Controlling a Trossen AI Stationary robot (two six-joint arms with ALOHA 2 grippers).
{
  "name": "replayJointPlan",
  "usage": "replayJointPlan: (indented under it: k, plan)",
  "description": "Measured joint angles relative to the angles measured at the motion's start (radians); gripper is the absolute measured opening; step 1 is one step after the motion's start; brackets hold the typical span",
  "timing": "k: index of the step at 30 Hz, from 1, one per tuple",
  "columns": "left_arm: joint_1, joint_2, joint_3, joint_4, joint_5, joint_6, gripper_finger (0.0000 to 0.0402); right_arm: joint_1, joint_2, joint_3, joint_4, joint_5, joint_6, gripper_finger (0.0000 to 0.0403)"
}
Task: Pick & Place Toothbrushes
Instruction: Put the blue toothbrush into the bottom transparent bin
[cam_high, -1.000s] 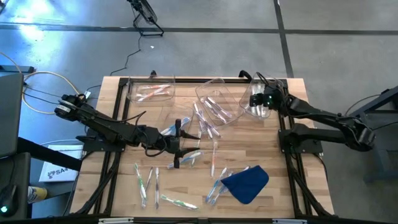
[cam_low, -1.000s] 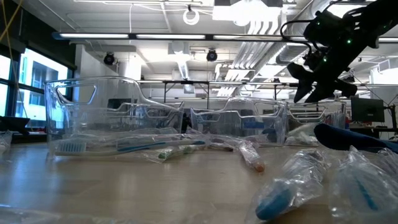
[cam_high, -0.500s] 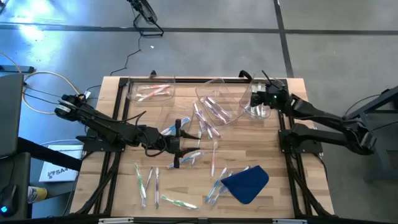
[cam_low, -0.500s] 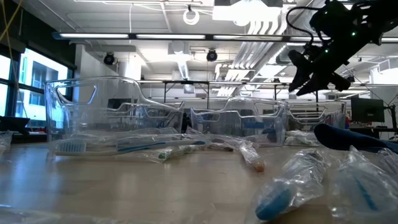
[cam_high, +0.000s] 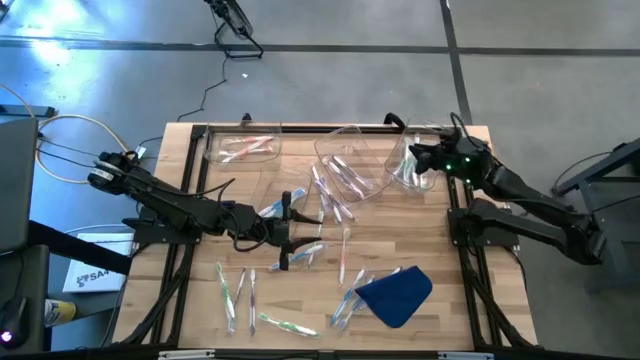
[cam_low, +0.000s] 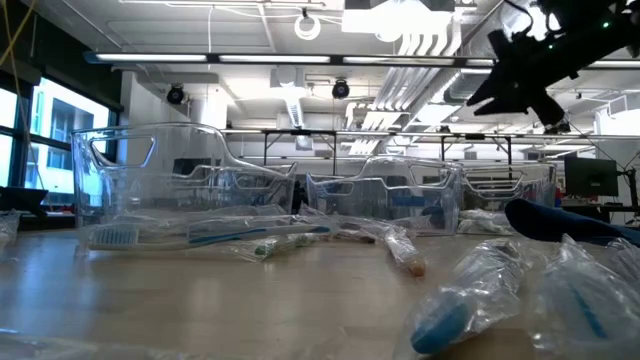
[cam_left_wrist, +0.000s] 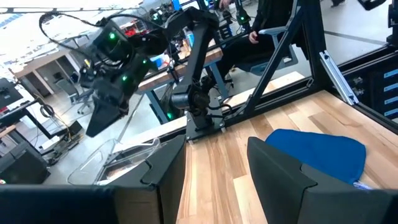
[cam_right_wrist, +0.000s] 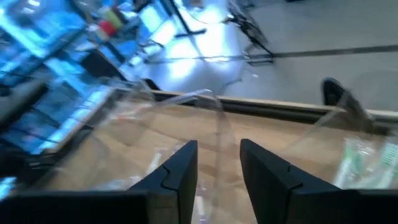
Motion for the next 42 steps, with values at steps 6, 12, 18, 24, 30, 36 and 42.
replayJointPlan:
  k: [6,12,18,24,30,36,42]
  plan:
    - [0.0,0.0,0.0,-0.002,0.0,0.0,0.0167,0.022,-0.075,0.0,0.019,-0.074,-0.014,0.0088]
    - [0.0,0.0,0.0,-0.002,0.0,0.0,0.0167,0.083,-0.127,0.0,0.031,-0.125,-0.062,0.0052]
    - [0.0,0.0,0.0,-0.002,0.0,0.0,0.0167,0.162,-0.144,0.0,0.03,-0.14,-0.114,0.0012]
    - [0.0,0.0,0.0,-0.002,0.0,-0.001,0.0167,0.241,-0.143,0.0,0.031,-0.111,-0.138,0.0004]
    - [0.0,0.0,0.0,-0.001,0.0,-0.001,0.0167,0.34,-0.134,0.0,0.053,-0.113,-0.152,0.0004]
    - [0.0,0.0,0.0,-0.001,0.0,-0.001,0.0167,0.46,-0.055,0.0,0.133,-0.064,-0.161,0.0004]
    - [0.0,0.0,0.0,-0.001,0.0,-0.001,0.0167,0.581,0.08,0.0,0.234,0.022,-0.186,0.0004]
